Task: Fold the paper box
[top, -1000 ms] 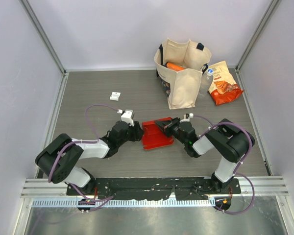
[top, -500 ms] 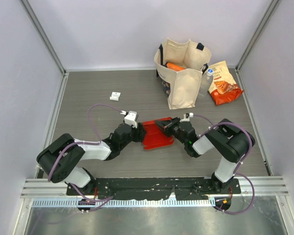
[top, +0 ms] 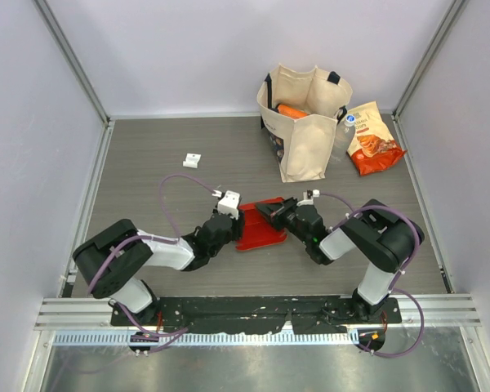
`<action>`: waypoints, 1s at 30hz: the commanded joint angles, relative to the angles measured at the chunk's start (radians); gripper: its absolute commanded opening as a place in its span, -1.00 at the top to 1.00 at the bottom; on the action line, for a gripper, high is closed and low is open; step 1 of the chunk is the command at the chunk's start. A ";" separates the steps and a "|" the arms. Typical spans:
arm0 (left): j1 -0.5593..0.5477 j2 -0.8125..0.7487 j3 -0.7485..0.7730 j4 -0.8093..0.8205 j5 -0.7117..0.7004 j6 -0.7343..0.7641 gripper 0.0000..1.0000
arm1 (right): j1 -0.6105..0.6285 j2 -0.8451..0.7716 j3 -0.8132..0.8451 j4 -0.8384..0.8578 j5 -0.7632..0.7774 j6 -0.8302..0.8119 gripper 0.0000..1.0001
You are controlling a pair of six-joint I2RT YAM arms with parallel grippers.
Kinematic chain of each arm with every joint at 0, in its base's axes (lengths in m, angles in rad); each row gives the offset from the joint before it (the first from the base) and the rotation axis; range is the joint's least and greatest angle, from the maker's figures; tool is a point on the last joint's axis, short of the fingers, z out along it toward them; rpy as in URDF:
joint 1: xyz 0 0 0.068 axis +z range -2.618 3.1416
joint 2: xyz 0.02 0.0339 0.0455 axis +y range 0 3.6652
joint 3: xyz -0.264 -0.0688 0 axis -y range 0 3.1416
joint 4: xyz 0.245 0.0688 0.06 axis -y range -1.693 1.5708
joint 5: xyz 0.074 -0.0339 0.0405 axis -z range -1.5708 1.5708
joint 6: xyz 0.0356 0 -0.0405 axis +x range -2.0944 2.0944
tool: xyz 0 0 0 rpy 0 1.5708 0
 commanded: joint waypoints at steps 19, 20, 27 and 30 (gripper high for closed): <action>-0.067 0.213 0.258 -0.256 -0.619 -0.228 0.94 | 0.066 0.010 -0.047 -0.027 0.051 0.031 0.99; -0.067 0.259 0.300 -0.422 -0.663 -0.345 1.00 | 0.075 0.016 -0.042 -0.024 0.054 0.037 0.99; -0.070 0.398 0.570 -0.887 -0.715 -0.644 1.00 | 0.115 0.037 -0.021 0.010 0.084 0.067 0.99; -0.072 0.390 0.561 -0.870 -0.719 -0.615 1.00 | 0.114 0.048 -0.027 0.021 0.093 0.073 0.99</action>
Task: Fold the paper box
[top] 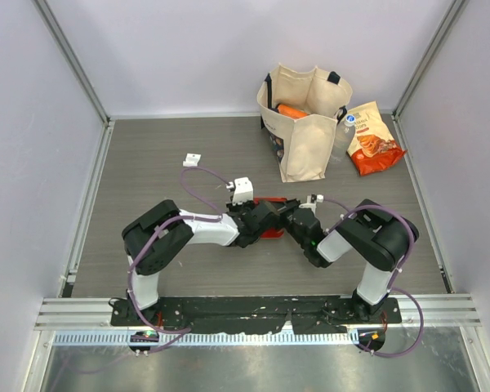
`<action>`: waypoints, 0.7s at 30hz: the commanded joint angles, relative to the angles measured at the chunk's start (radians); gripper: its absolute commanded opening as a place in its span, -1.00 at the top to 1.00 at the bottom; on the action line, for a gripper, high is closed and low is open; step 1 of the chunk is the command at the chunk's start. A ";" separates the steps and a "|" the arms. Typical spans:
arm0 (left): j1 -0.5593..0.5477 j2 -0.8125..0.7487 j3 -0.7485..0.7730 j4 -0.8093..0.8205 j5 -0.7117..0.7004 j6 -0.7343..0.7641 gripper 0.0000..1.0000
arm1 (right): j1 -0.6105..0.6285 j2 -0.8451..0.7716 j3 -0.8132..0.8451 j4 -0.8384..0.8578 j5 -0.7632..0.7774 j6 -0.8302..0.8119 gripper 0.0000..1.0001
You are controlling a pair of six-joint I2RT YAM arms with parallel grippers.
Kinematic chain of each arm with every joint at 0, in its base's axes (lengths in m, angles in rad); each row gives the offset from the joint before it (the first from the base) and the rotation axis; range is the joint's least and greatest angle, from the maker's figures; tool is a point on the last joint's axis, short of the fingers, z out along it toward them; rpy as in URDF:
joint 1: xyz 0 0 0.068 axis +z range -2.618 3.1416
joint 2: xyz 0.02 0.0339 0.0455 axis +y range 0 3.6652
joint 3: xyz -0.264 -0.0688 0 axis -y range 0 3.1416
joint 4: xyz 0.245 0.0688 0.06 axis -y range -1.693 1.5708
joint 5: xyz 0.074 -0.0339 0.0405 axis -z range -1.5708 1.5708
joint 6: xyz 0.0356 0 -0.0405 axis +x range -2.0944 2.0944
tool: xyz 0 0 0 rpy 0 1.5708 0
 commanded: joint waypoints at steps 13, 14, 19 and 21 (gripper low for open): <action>0.024 -0.361 -0.337 0.232 0.193 0.198 -0.16 | 0.029 0.018 -0.012 -0.041 -0.098 -0.034 0.94; 0.024 -0.442 -0.377 0.238 0.240 0.232 -0.23 | 0.026 0.015 -0.010 -0.052 -0.098 -0.037 0.91; 0.037 -0.709 -0.534 0.299 0.342 0.277 -0.35 | 0.020 -0.011 0.002 -0.087 -0.112 -0.075 0.85; 0.054 -0.842 -0.612 0.328 0.446 0.299 -0.38 | 0.017 -0.019 0.007 -0.094 -0.118 -0.090 0.82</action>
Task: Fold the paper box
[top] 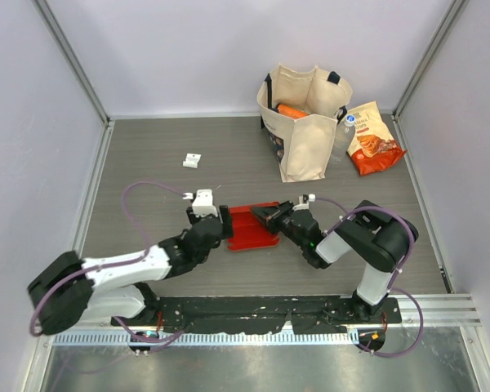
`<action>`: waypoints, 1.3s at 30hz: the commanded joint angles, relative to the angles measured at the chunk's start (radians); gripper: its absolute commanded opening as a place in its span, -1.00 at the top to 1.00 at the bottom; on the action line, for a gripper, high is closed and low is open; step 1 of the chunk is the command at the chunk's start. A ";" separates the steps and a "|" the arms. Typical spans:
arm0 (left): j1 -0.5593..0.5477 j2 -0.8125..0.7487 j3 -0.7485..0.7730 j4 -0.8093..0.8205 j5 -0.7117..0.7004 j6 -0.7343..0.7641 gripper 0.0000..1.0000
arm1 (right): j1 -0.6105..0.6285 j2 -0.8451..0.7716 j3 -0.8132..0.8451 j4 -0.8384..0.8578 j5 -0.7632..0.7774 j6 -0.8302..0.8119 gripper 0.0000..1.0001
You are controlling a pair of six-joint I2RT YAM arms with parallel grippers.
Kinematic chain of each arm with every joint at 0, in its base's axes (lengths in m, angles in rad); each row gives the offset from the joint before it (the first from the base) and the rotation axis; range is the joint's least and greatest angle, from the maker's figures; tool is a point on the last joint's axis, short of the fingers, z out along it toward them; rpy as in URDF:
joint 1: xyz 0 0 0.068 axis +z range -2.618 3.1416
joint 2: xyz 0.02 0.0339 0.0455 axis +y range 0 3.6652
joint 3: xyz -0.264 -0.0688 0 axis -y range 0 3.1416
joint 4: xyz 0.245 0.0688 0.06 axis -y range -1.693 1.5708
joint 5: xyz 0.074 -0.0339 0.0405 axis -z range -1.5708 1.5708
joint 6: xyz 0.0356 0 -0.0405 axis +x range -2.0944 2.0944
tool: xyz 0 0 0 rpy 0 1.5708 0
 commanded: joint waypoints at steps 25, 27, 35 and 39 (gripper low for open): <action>0.285 -0.111 0.169 -0.152 0.609 0.120 -0.57 | -0.269 -0.624 0.287 -1.310 -0.408 -1.018 -0.58; 0.285 -0.139 0.119 -0.082 0.603 0.117 -0.51 | -0.283 -0.632 0.357 -1.433 -0.326 -1.095 -0.57; -0.075 -0.150 -0.035 -0.019 0.053 0.188 -0.32 | -0.288 -0.589 0.459 -1.510 -0.201 -1.169 -0.53; -0.173 -0.018 -0.032 -0.002 -0.161 0.095 -0.31 | -0.290 -0.586 0.448 -1.470 -0.183 -1.145 -0.51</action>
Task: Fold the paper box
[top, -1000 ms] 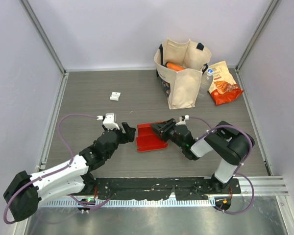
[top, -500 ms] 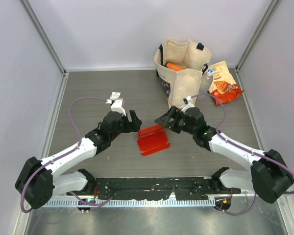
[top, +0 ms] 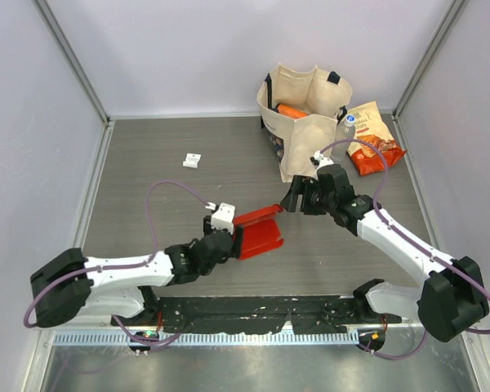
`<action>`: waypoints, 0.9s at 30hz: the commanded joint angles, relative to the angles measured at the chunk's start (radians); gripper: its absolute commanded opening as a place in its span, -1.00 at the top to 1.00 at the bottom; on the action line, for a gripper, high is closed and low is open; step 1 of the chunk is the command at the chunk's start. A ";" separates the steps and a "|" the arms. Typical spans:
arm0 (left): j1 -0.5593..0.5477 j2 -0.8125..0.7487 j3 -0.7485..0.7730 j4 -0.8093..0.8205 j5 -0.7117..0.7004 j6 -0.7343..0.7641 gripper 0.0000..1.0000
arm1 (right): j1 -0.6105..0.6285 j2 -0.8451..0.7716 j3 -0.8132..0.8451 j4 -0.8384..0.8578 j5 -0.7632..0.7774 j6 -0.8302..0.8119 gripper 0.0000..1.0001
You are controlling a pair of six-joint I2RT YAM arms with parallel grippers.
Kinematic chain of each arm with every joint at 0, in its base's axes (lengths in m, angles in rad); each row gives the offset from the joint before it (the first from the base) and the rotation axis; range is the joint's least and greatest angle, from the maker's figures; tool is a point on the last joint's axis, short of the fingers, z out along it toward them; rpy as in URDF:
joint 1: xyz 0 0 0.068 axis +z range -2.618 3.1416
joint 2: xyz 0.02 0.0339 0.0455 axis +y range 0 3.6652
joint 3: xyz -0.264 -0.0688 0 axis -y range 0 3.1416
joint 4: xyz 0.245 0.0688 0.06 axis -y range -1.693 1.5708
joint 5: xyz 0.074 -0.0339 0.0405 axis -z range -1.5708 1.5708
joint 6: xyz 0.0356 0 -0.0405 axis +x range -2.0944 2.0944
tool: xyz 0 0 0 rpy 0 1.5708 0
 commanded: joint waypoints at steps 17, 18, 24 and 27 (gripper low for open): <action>-0.081 0.401 0.105 0.316 -0.480 0.068 -0.02 | -0.006 0.007 -0.007 0.100 -0.014 0.061 -0.38; -0.081 0.418 0.115 0.316 -0.498 0.070 0.03 | -0.006 0.007 -0.007 0.101 -0.018 0.063 -0.37; -0.066 0.484 0.135 0.347 -0.533 0.091 0.35 | 0.001 0.014 0.028 0.063 -0.025 0.024 -0.22; -0.060 0.496 0.137 0.354 -0.556 0.090 0.49 | 0.055 0.059 0.080 -0.012 0.015 -0.023 -0.18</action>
